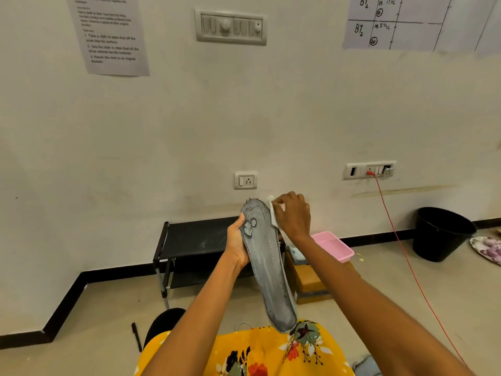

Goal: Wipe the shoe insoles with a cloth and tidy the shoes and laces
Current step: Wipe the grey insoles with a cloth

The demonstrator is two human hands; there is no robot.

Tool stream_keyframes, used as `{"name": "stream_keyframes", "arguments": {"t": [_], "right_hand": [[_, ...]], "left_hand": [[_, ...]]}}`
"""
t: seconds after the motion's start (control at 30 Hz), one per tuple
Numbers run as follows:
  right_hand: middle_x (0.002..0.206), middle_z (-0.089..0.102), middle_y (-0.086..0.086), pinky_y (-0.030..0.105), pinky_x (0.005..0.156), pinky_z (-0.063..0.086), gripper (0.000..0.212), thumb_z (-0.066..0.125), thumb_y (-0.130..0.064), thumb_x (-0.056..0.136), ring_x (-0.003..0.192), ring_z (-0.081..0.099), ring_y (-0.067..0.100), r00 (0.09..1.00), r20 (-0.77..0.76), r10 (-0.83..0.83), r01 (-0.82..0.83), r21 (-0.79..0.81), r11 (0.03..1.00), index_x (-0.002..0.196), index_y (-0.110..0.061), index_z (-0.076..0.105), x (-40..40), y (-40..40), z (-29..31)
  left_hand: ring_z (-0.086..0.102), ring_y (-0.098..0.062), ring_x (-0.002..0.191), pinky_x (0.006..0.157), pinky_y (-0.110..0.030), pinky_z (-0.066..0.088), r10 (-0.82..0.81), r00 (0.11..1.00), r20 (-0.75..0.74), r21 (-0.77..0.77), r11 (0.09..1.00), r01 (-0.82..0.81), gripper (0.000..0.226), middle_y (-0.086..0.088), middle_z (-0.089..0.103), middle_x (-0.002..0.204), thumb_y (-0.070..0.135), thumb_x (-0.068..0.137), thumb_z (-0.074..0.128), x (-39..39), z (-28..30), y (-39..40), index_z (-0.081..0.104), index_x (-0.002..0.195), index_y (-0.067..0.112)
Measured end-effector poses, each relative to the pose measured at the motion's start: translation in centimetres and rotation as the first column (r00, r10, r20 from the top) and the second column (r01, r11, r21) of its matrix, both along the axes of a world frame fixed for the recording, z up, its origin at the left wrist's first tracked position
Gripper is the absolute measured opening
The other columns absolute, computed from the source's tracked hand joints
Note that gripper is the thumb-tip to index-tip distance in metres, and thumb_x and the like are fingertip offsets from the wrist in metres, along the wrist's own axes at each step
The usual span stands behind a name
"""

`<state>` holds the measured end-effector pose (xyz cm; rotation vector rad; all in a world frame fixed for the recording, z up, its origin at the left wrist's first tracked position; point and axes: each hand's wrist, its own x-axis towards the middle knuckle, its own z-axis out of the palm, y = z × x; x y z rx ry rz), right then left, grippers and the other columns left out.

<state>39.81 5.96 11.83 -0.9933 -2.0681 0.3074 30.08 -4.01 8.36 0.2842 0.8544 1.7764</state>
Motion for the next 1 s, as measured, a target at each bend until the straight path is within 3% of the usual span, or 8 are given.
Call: {"name": "stream_keyframes", "arguments": {"t": [0.1, 0.23, 0.33, 0.43, 0.5, 0.63, 0.83, 1.0], "right_hand": [[0.100, 0.062, 0.005, 0.028, 0.069, 0.037, 0.015, 0.048, -0.022, 0.095, 0.092, 0.055, 0.021, 0.976, -0.207, 0.068, -0.098, -0.138, 0.986, 0.098, -0.010, 0.056, 0.1, -0.6, 1.0], [0.091, 0.061, 0.008, 0.030, 0.062, 0.037, 0.015, 0.045, -0.024, 0.096, 0.083, 0.056, 0.023, 0.986, 0.078, 0.148, -0.142, -0.076, 0.987, 0.096, -0.011, 0.051, -1.2, -1.3, 1.2], [0.097, 0.065, 0.011, 0.037, 0.074, 0.044, 0.020, 0.048, -0.023, 0.093, 0.094, 0.055, 0.026, 0.995, 0.043, 0.089, -0.086, -0.071, 0.994, 0.099, -0.010, 0.061, -2.5, -2.1, 0.9], [0.089, 0.069, 0.008, 0.038, 0.077, 0.042, 0.018, 0.055, -0.024, 0.090, 0.087, 0.058, 0.026, 0.973, 0.121, 0.196, -0.216, 0.184, 0.959, 0.091, -0.014, 0.070, -3.1, -3.9, -0.1], [0.087, 0.071, 0.005, 0.036, 0.074, 0.039, 0.018, 0.057, -0.026, 0.088, 0.086, 0.058, 0.025, 0.963, 0.219, 0.157, -0.219, 0.302, 0.928, 0.089, -0.016, 0.072, -2.4, -3.3, -0.2], [0.100, 0.071, 0.004, 0.036, 0.081, 0.033, 0.022, 0.052, -0.027, 0.092, 0.102, 0.052, 0.025, 0.969, 0.244, 0.038, -0.077, 0.154, 0.985, 0.101, -0.020, 0.071, -0.6, -0.3, 0.3], [0.086, 0.071, 0.006, 0.039, 0.077, 0.039, 0.021, 0.059, -0.029, 0.087, 0.088, 0.057, 0.028, 0.903, 0.275, 0.330, -0.389, 0.193, 0.901, 0.090, -0.014, 0.074, -0.6, -4.2, -1.8], [0.091, 0.072, 0.003, 0.037, 0.080, 0.039, 0.019, 0.057, -0.029, 0.089, 0.093, 0.055, 0.025, 0.958, 0.222, 0.180, -0.211, 0.126, 0.969, 0.094, -0.020, 0.073, -0.3, -3.1, -1.5]], "left_hand": [[0.046, -0.045, 0.123, 0.109, -0.060, 0.029, 0.011, 0.999, 0.047, 0.001, 1.000, -0.011, 0.058, -0.026, 0.053, 0.130, 0.045, 0.092, 0.042, -0.2, -0.4, 0.4, 0.054, 0.130, 0.001], [0.061, -0.034, 0.093, 0.094, -0.050, 0.046, 0.029, 0.999, -0.013, 0.015, 0.999, -0.029, 0.046, -0.018, 0.070, 0.098, 0.040, 0.097, 0.037, 0.7, 0.3, 0.6, 0.062, 0.115, 0.005], [0.062, -0.030, 0.088, 0.081, -0.042, 0.050, 0.019, 0.999, -0.047, 0.018, 1.000, -0.018, 0.042, -0.015, 0.072, 0.086, 0.038, 0.099, 0.037, 1.2, 1.3, 0.4, 0.063, 0.107, 0.006], [0.062, -0.028, 0.086, 0.078, -0.039, 0.052, 0.034, 0.999, -0.037, 0.039, 0.999, -0.032, 0.042, -0.015, 0.069, 0.087, 0.039, 0.099, 0.037, 0.1, 1.3, 0.2, 0.062, 0.107, 0.006], [0.062, -0.029, 0.085, 0.076, -0.040, 0.053, 0.031, 0.997, -0.065, 0.014, 0.999, -0.031, 0.044, -0.016, 0.069, 0.089, 0.039, 0.098, 0.038, -0.2, 0.7, -0.1, 0.062, 0.110, 0.005], [0.060, -0.033, 0.094, 0.096, -0.049, 0.043, 0.002, 1.000, -0.021, 0.041, 0.999, -0.001, 0.045, -0.019, 0.068, 0.100, 0.038, 0.097, 0.038, -0.1, -0.2, -0.4, 0.062, 0.112, 0.003], [0.061, -0.032, 0.087, 0.077, -0.043, 0.049, 0.065, 0.998, 0.018, -0.010, 0.998, -0.065, 0.049, -0.017, 0.072, 0.080, 0.043, 0.097, 0.035, -0.4, 0.4, -0.7, 0.063, 0.102, 0.003], [0.063, -0.031, 0.087, 0.082, -0.041, 0.048, 0.078, 0.995, 0.066, 0.035, 0.996, -0.081, 0.050, -0.017, 0.072, 0.084, 0.042, 0.098, 0.033, 0.3, 0.3, -0.8, 0.062, 0.106, 0.002]]}}
